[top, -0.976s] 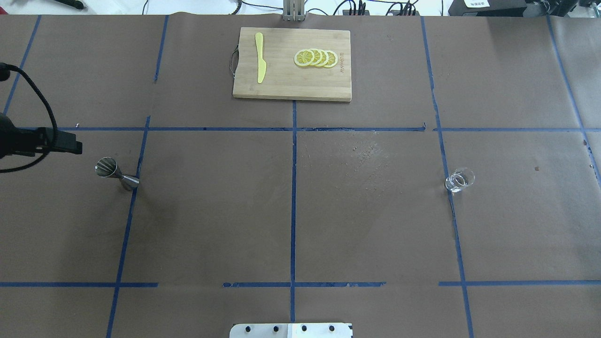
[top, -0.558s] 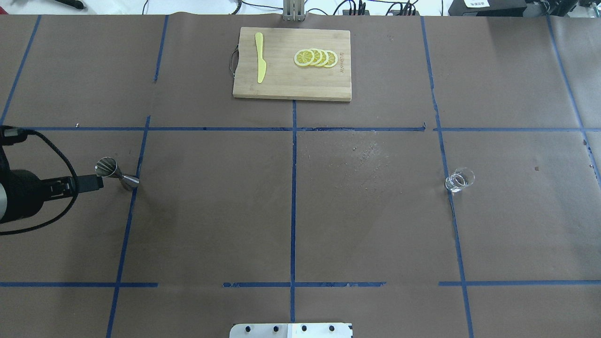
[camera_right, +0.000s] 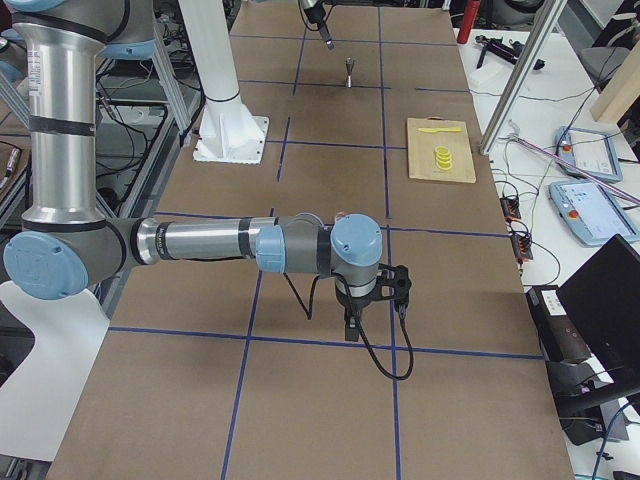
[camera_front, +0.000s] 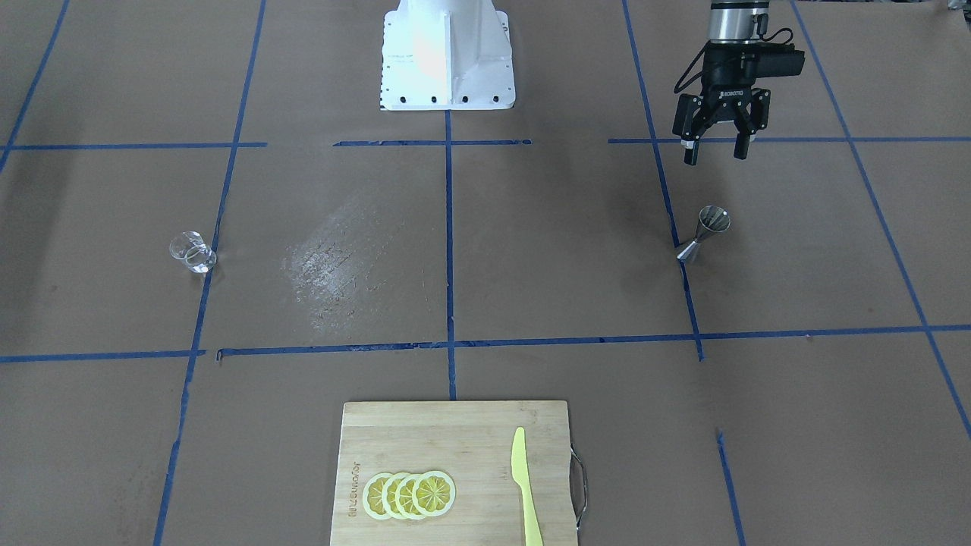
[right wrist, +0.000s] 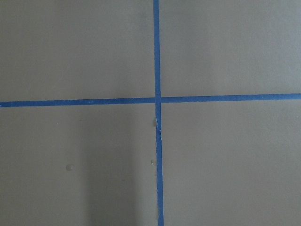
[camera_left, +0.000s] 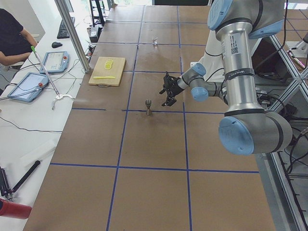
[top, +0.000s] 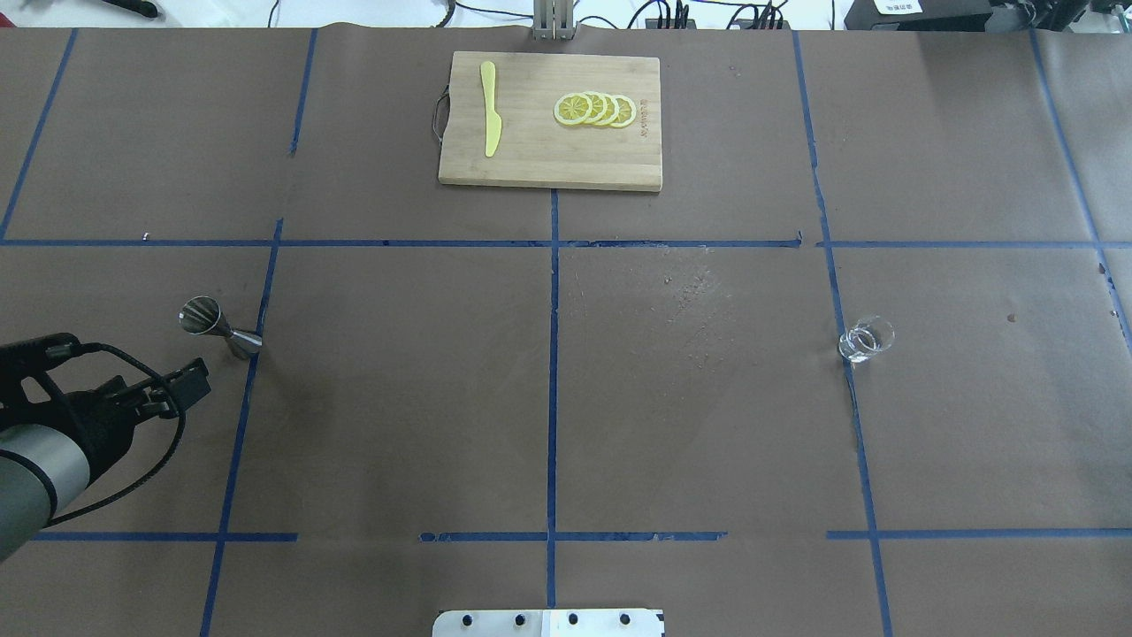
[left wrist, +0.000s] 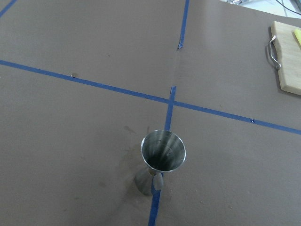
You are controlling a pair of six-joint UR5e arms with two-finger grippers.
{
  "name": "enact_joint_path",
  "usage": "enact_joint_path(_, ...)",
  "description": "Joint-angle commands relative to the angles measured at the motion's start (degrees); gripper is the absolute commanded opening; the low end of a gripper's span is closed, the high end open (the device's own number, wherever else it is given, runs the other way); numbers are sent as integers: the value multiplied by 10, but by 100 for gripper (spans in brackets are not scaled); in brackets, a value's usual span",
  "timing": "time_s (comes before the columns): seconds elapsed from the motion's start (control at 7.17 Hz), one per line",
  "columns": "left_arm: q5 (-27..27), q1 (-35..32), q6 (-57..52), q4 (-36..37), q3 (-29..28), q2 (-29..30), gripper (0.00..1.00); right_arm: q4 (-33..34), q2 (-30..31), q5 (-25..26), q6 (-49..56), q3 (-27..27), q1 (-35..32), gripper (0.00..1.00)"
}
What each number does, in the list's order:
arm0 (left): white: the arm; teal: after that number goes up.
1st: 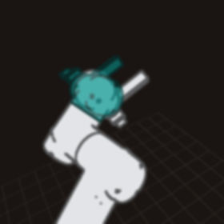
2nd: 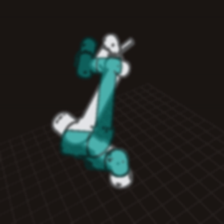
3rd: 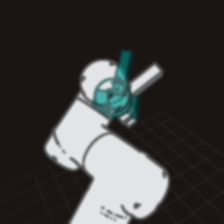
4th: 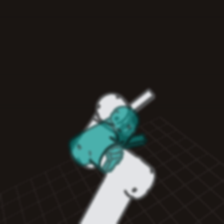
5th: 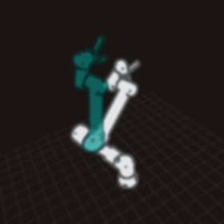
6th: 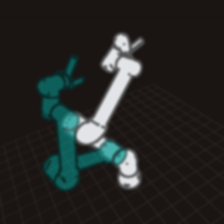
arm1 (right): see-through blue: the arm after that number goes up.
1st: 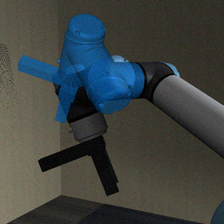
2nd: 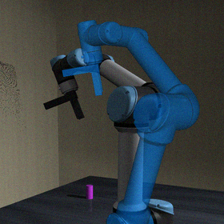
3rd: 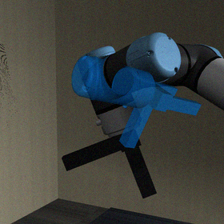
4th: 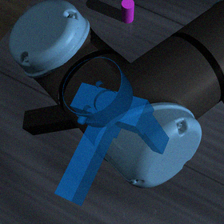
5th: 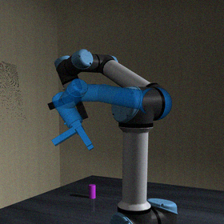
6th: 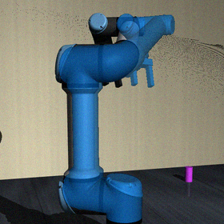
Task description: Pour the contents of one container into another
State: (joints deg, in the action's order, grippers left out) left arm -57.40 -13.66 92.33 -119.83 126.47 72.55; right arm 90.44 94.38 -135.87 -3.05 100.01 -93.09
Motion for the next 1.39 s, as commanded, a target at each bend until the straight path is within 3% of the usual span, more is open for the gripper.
enact_joint_path(0.0,46,11,5,1,-48,55,100,-11,0,-17,0,0,0,100)
enact_joint_path(0.7,191,21,-46,3,-148,113,98,-11,-2,-19,0,1,0,100)
enact_joint_path(0.98,203,21,-64,3,-214,176,98,-11,-2,-26,0,1,0,100)
enact_joint_path(1.26,203,21,-65,3,-224,177,94,-12,-6,-31,-14,2,0,100)
